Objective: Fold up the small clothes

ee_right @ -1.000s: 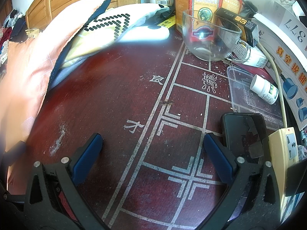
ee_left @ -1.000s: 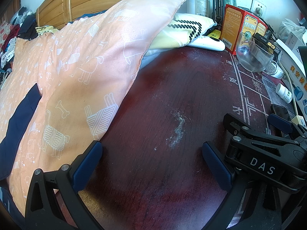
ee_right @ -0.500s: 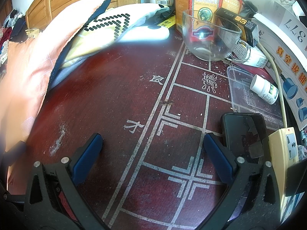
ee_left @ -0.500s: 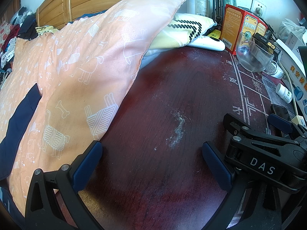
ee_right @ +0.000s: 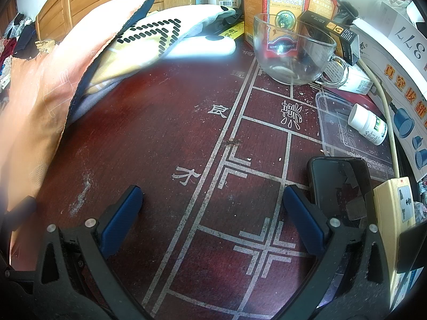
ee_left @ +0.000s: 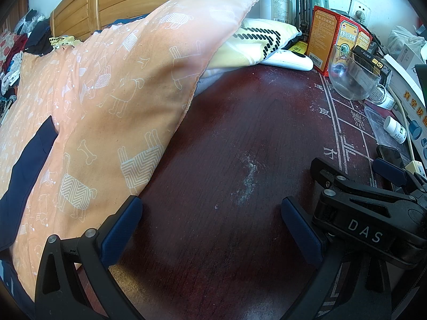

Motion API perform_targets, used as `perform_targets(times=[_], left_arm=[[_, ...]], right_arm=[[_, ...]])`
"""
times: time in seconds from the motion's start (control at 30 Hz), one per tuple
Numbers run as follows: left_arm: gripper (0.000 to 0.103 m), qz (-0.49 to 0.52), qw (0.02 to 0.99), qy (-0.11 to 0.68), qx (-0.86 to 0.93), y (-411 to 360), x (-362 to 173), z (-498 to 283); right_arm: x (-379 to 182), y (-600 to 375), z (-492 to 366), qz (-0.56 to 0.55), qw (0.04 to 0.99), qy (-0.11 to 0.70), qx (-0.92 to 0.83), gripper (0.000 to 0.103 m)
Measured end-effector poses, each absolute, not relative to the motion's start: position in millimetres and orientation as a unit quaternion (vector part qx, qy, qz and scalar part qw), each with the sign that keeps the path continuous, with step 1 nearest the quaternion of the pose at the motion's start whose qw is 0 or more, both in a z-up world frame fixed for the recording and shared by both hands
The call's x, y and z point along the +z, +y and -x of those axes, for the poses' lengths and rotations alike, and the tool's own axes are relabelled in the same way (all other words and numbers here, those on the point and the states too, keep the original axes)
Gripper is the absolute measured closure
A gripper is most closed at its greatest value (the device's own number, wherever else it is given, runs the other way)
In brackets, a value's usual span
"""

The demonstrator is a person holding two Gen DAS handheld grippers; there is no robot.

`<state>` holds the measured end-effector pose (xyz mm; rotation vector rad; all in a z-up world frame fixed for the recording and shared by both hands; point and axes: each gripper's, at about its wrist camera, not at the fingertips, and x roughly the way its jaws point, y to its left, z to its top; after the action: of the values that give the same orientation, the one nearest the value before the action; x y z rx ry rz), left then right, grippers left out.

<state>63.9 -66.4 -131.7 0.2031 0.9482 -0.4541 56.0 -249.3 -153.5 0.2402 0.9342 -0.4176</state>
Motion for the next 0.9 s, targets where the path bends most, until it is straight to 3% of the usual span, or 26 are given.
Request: perform_targets(times=[0.9], left_arm=[[0.0, -0.096, 0.858, 0.455, -0.216, -65.4, -131.8, -63.8]], right_arm=[[-153.6, -249.7, -56.0, -0.116, 0.865, 0.446, -0.2, 0.0]])
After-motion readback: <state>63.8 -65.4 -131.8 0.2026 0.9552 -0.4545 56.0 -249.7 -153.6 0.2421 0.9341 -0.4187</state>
